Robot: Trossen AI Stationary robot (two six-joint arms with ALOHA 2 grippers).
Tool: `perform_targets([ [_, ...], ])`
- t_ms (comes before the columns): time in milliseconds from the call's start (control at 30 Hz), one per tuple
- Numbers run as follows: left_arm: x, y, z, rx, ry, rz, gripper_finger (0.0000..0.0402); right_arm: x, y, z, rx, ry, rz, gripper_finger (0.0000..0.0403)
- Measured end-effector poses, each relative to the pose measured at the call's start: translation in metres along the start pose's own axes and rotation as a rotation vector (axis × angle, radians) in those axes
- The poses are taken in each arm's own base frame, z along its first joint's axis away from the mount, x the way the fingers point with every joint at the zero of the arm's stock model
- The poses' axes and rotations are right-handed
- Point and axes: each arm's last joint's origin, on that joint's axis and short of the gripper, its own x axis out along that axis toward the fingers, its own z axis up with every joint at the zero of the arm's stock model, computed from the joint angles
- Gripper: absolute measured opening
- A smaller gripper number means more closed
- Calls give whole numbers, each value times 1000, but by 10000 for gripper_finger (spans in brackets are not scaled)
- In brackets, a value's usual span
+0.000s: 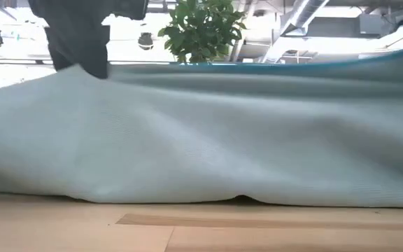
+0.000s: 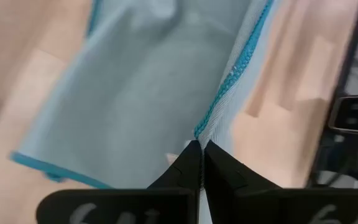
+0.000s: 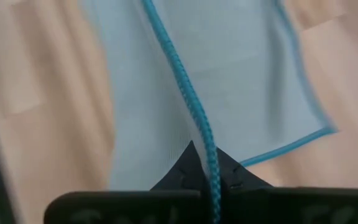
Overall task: Fold microfiber towels
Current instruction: Fold the light blue microfiber towel
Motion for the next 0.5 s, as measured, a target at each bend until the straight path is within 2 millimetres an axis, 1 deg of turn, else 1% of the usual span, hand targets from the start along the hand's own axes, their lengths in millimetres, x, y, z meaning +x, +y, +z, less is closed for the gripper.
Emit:
perform_targets([
  [133,1,14,9,25,-15,83,0,16,-22,11,-5,55,-45,24],
  [267,1,23,19,38,-53,131,0,31,-41,13,22,105,-87,20],
  [400,1,26,24,68,-60,134,0,36,-47,16,9,122,-72,19],
  [500,1,27,24,88,-75,155,0,39,-48,18,17,125,-61,27],
])
